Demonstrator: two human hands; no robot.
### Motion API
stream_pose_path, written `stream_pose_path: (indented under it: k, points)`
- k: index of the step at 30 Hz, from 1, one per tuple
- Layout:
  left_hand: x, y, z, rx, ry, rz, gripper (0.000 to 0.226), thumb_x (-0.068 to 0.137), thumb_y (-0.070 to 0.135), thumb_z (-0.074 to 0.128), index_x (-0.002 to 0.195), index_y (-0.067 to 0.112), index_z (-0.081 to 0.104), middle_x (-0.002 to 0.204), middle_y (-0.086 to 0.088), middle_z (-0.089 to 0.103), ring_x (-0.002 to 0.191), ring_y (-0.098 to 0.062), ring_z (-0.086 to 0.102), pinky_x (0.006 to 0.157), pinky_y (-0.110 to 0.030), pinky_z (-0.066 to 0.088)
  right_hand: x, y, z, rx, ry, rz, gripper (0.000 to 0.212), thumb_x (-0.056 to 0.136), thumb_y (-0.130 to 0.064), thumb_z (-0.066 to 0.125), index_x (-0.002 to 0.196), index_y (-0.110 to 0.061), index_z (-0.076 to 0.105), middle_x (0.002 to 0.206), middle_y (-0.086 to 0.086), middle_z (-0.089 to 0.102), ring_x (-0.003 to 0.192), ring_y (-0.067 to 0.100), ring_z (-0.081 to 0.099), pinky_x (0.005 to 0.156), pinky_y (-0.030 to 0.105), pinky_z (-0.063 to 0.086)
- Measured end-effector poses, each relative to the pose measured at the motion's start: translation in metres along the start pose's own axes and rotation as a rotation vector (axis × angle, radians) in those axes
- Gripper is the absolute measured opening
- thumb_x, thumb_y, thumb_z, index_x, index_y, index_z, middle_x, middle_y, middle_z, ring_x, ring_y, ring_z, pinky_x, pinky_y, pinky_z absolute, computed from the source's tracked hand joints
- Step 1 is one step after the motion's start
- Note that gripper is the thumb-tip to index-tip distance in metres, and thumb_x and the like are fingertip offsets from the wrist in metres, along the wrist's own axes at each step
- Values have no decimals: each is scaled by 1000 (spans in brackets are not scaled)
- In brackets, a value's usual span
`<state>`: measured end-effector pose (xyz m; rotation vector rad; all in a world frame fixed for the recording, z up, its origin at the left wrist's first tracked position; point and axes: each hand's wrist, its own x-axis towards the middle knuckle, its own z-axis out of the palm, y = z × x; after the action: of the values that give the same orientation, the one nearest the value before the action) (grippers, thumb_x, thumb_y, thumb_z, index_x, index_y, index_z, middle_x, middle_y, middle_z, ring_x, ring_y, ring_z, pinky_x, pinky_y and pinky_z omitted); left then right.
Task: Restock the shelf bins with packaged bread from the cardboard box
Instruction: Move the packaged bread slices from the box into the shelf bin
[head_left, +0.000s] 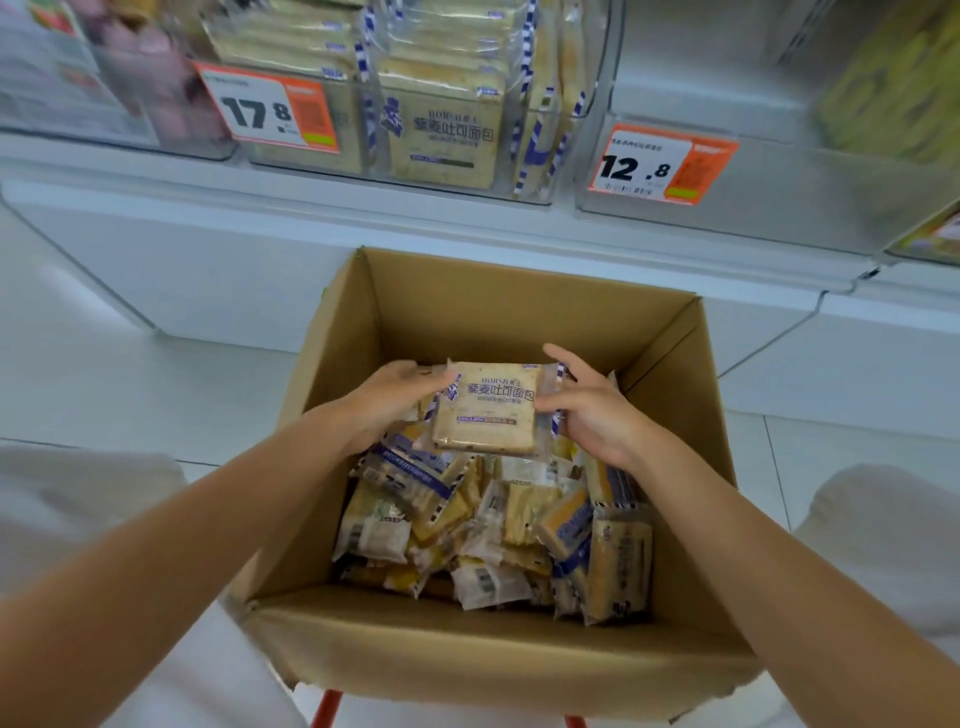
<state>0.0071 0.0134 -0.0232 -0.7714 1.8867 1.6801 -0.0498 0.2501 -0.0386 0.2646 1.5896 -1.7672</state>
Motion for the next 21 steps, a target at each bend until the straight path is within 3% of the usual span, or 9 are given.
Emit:
stream_pose_path:
  k: [2,4,8,11,14,18,19,21]
  points:
    - [0,-6,-1,-204,-230,-141,53,88,31,70,134,9,56,128,-10,66,115,-23,64,84,-36,57,2,0,1,1,-50,-21,87,80,18,62,147,-32,38,150,19,38,129,31,51,106,48,44]
    - [-2,-7,-1,-253,-276,-123,42,87,19,70,125,5,61,122,-16,68,108,-24,69,78,-32,61,4,-1,5,18,-60,-40,86,84,16,60,150,-30,33,148,19,42,125,28,55,100,42,49]
    - [6,2,-17,-191,45,132,30,88,11,70,117,8,63,109,-8,74,94,-19,73,74,-30,61,15,2,13,52,15,-61,74,90,-6,67,151,-21,28,123,7,61,113,23,63,93,32,53]
    - [14,-4,-34,-6,284,281,34,88,13,71,121,14,61,108,0,72,95,-12,69,79,-27,57,27,22,26,-387,-60,3,61,89,-15,71,144,-19,44,127,4,61,119,21,59,99,33,50]
    - [20,-24,-36,37,305,257,37,90,13,68,125,14,55,112,0,69,99,-12,67,79,-24,55,40,55,45,-612,-173,92,59,92,-23,67,145,-16,42,144,3,48,127,17,48,98,26,40]
    - [22,-41,-35,3,267,205,36,92,15,67,125,17,53,114,-2,69,102,-15,68,86,-36,57,61,92,57,-767,-242,150,80,95,-30,62,156,-11,13,158,4,28,144,24,30,102,22,32]
    - [21,-42,-35,-2,261,209,36,92,15,66,126,16,53,115,-2,69,102,-15,67,86,-36,57,66,100,59,-820,-242,162,79,95,-27,63,155,-10,15,155,7,33,141,26,35,104,26,35]
    - [18,-42,-34,6,255,213,36,93,14,65,127,16,53,115,-1,69,103,-15,67,88,-36,56,74,113,60,-890,-160,162,57,92,-20,67,142,-6,43,134,12,55,124,28,53,102,35,44]
